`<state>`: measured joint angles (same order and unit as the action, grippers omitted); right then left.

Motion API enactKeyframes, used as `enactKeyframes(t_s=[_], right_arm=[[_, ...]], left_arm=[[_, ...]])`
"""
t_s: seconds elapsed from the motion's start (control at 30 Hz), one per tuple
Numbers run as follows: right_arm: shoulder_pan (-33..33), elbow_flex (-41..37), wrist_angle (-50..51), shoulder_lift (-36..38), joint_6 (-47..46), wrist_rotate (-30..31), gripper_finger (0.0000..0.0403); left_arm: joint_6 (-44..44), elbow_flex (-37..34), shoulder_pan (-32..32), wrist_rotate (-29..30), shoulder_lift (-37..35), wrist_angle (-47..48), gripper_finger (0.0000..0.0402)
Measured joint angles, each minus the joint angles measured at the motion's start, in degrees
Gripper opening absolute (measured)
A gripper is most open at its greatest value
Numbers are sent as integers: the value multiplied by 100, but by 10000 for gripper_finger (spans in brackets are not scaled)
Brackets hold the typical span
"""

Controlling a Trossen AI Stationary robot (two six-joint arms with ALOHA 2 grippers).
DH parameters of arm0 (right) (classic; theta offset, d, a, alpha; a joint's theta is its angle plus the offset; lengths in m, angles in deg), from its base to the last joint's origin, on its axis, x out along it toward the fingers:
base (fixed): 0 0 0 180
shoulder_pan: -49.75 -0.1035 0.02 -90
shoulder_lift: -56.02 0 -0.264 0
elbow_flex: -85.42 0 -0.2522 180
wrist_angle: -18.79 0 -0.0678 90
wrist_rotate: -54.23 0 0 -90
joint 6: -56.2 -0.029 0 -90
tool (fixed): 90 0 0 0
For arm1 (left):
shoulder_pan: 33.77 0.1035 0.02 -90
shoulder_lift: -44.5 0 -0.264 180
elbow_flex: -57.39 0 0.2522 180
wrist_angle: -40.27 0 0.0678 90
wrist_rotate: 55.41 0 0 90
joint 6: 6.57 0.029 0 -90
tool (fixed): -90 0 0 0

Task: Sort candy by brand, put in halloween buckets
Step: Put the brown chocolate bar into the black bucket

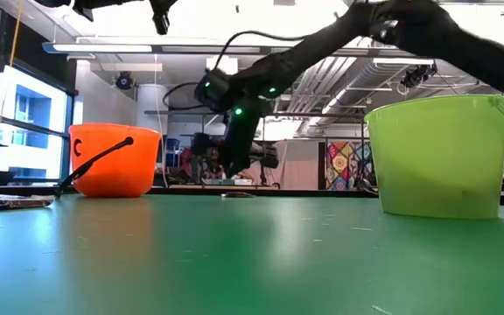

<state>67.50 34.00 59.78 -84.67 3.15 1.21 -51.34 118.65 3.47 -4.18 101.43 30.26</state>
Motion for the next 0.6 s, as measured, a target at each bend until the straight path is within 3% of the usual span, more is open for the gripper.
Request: enactKeyframes(t_s=[0.23,0.37,0.5,0.6], right_arm=[[25,1306,1510,-604,-812,185,0],[171,1574,1884,-666,-1011,-629,0],[328,1725,2019,-670,-1334,-885,0],[475,1833,2160,-670,-1564,-1572,0]], left_arm=[[-3,0,0,-120,0,7,207],[-14,0,0,-124,0,9,207],[-11,0,0,-163,0,7,207],[-19,0,0,-163,0,-2,207]])
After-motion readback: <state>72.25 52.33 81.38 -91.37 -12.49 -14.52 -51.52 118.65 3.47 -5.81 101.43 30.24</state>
